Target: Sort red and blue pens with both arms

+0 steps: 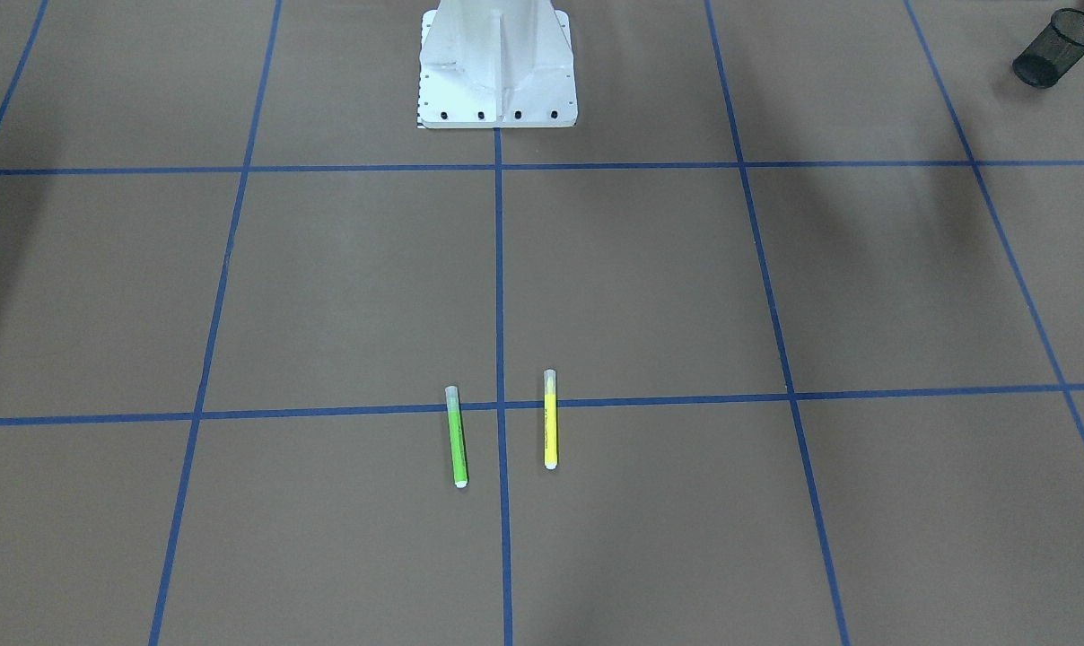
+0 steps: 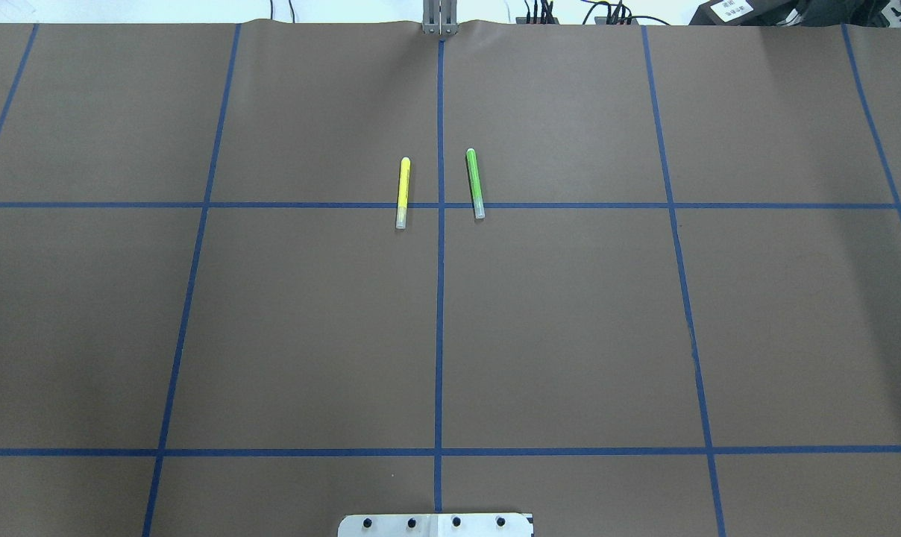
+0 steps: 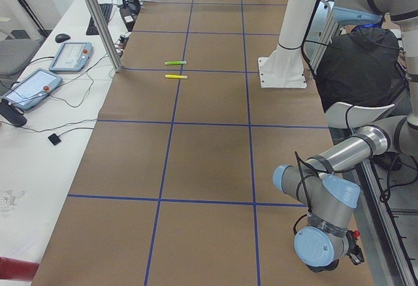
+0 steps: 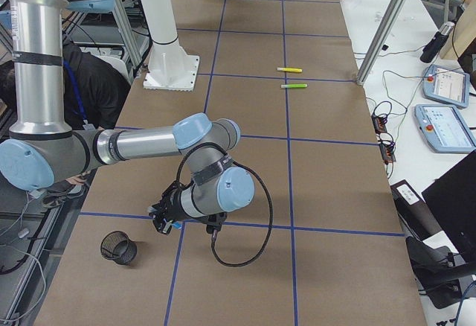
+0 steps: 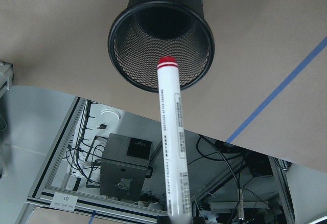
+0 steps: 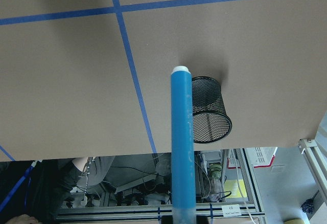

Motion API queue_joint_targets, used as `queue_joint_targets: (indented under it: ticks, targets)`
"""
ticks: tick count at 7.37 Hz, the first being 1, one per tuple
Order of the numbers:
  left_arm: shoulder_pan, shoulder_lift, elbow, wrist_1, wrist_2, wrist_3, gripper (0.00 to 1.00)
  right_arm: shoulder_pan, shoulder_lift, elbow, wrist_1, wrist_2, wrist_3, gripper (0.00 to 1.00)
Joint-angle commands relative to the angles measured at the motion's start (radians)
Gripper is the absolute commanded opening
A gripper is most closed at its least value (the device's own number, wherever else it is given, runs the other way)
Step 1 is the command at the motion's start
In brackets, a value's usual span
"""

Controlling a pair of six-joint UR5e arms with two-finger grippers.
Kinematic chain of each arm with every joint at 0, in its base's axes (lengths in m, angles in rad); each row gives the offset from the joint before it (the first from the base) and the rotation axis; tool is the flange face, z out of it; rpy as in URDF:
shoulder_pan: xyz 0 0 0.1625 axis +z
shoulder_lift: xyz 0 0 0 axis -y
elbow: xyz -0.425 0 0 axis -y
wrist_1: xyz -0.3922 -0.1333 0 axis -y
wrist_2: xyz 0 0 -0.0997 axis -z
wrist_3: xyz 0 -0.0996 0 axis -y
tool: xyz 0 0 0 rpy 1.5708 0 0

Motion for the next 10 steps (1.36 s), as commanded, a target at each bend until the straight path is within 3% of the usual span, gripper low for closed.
queue_joint_targets:
  ticks: [1, 9, 10]
  targets:
    - [-0.002, -0.003, 0.040, -0.006, 0.000, 0.001, 0.00, 0.000, 0.000, -0.001, 0.001, 0.001, 0.000, 0.00]
    - [-0.003, -0.021, 0.142, -0.070, -0.011, -0.007, 0.00, 0.001, -0.009, -0.003, 0.004, 0.001, -0.012, 0.00]
    - [-0.003, -0.025, 0.146, -0.075, -0.011, -0.008, 0.08, 0.001, -0.009, -0.003, 0.005, 0.001, -0.012, 0.00]
